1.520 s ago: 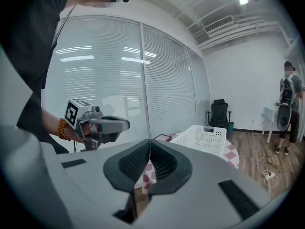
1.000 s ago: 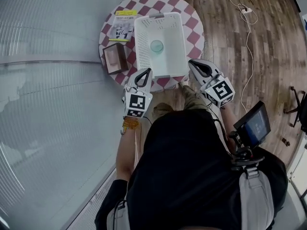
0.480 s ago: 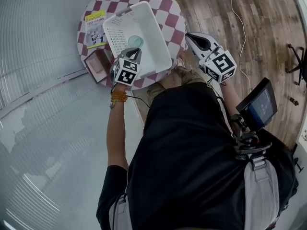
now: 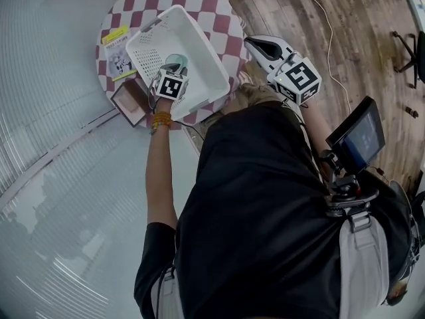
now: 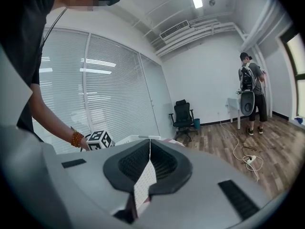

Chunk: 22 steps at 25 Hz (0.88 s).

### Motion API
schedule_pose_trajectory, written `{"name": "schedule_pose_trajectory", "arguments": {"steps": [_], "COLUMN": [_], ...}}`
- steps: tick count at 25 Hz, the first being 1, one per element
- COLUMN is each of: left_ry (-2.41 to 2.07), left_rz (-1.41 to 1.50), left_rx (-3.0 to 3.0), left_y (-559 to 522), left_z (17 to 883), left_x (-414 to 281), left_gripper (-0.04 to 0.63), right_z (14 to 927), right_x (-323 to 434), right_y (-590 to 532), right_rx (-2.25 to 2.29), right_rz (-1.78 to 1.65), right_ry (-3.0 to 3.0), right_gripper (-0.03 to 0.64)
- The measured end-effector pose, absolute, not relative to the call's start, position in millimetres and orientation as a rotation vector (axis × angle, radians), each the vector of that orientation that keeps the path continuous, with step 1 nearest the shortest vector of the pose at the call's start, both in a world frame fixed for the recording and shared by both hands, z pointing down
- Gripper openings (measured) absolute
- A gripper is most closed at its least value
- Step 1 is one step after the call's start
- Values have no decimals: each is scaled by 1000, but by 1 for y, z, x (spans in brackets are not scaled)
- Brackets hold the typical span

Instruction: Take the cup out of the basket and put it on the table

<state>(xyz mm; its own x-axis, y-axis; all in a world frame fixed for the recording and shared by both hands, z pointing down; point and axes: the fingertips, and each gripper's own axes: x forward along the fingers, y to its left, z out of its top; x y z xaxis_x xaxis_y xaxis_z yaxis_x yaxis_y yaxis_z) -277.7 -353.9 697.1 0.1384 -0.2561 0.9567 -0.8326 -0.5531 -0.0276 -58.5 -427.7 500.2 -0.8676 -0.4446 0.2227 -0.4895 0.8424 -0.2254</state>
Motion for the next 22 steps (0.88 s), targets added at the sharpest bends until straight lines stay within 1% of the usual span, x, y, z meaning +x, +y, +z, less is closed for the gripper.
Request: {"name": "schedule_pose_trajectory", "arguments": {"steps": [22], "left_ry": [-944], "left_rz": [1508], "left_rx": [1794], "left_y": [-364], "left_z": [753], "left_x": [-289], "left_gripper": [71], "right_z": [512], "right_x": [-58], "right_y": [-448], "right_rx": [741], "right_rz": [448], "right_ry": [-2838], "right_gripper": [14]}}
